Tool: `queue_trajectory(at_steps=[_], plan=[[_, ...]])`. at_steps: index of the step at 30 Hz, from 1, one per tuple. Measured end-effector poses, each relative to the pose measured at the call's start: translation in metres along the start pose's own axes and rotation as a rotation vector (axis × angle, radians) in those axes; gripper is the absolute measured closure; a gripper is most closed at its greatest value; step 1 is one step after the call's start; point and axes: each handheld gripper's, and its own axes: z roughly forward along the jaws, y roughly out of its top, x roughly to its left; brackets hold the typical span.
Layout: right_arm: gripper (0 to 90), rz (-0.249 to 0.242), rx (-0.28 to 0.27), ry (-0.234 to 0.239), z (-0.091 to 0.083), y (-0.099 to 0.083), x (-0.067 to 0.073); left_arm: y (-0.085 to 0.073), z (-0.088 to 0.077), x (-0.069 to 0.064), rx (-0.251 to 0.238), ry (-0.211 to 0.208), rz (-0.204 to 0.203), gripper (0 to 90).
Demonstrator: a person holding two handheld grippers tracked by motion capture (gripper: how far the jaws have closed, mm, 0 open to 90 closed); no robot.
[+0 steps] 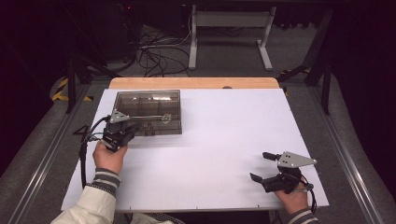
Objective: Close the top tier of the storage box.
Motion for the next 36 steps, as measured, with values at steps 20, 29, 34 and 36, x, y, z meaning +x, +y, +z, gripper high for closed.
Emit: queue_trajectory(at_steps=[20,29,34,36], plan=[[5.9,-0.005,0.0,0.007,0.002,0.002,0.0,0.002,0.007,0.002,-0.013,0.017,-0.02,89.5],[5.9,-0.006,-0.003,0.013,0.003,0.003,0.0,0.003,0.007,0.001,-0.007,0.02,-0.02,89.4],[5.9,-0.008,-0.004,0.016,0.004,0.003,0.0,0.005,-0.001,-0.001,-0.017,0.015,-0.014,84.5],[5.9,-0.009,-0.005,0.015,0.004,0.003,-0.001,0.007,-0.006,-0.002,-0.03,0.003,-0.009,82.2]])
